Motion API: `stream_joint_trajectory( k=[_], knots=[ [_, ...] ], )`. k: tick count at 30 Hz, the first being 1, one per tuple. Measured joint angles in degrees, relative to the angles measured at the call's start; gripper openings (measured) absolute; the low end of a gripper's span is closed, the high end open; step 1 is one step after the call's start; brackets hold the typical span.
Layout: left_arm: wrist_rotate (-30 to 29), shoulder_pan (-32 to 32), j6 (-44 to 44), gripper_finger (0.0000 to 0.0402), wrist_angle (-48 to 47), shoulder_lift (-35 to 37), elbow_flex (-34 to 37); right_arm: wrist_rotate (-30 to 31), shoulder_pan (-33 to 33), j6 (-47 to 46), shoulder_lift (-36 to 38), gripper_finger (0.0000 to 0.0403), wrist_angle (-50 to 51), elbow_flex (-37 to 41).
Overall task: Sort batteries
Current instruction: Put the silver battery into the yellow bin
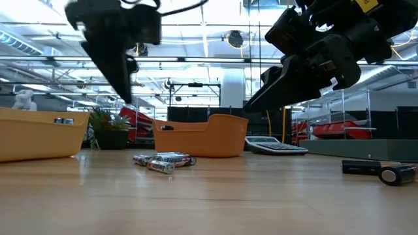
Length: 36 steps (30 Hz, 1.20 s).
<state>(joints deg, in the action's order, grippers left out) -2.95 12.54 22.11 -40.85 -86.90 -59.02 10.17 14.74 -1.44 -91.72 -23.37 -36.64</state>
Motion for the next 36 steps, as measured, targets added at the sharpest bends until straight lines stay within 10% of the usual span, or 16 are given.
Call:
stream_joint_trajectory(
  k=[22, 36],
  knots=[
    [-0.65, 2.06, -17.1, 0.0219, 13.8, -17.92, 0.11, 0.07, 0.04, 0.8, 0.0, 0.0171, 0.54, 0.0],
    [-0.41, 0.26, 0.46, 0.0219, 15.49, -18.58, 0.04, 0.07, 0.04, 0.2, 0.0, 0.0171, 0.93, 0.0]
  ],
)
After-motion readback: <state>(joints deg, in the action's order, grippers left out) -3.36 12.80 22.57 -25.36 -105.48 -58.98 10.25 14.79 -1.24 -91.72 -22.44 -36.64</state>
